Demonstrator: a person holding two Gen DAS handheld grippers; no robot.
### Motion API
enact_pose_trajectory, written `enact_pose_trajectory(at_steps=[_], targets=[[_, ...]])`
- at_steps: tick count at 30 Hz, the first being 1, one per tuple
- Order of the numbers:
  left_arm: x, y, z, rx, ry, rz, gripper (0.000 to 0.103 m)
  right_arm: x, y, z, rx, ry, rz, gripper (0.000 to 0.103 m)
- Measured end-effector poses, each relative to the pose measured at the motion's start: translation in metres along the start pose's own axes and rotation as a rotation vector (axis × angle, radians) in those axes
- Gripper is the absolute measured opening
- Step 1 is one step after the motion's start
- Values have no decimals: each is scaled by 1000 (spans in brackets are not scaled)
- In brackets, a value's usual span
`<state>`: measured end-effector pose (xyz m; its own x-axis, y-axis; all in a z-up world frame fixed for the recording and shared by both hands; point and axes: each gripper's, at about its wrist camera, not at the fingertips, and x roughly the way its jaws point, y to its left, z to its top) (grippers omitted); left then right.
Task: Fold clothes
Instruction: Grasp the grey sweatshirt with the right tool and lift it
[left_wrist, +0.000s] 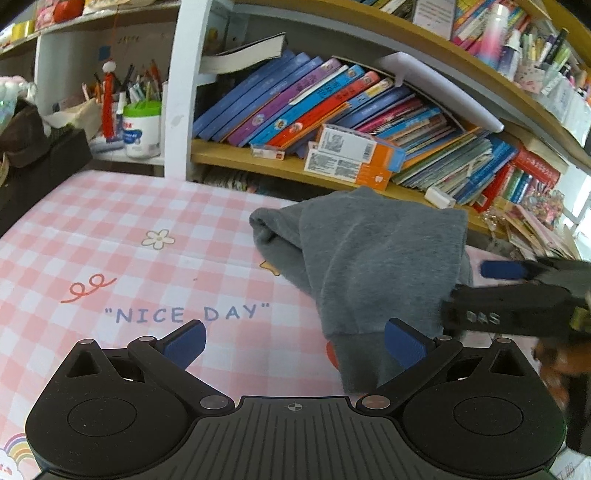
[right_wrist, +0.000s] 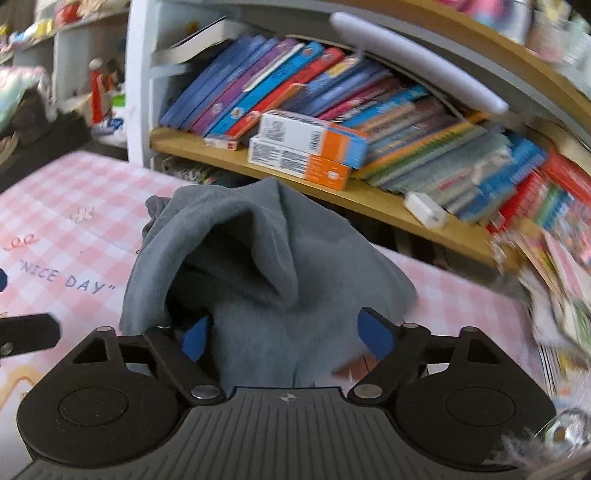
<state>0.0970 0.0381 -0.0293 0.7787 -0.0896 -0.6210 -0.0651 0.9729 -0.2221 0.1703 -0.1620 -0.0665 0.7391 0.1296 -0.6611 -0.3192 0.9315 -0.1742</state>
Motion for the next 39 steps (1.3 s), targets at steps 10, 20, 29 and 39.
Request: enact_pose_trajectory(at_steps=[10, 20, 29, 39], targets=[[-10, 19, 5, -88, -37, 38, 103, 5, 13, -6, -2, 70, 138, 15], [-45, 18, 6, -76, -111, -47, 103, -73, 42, -53, 109, 144, 255, 17], [-79, 68, -3, -66, -126, -97, 103, -98, 88, -55, 209, 150, 232, 16], [-119, 162, -10, -242, -202, -34, 103, -115, 97, 34, 559, -64, 373, 13]])
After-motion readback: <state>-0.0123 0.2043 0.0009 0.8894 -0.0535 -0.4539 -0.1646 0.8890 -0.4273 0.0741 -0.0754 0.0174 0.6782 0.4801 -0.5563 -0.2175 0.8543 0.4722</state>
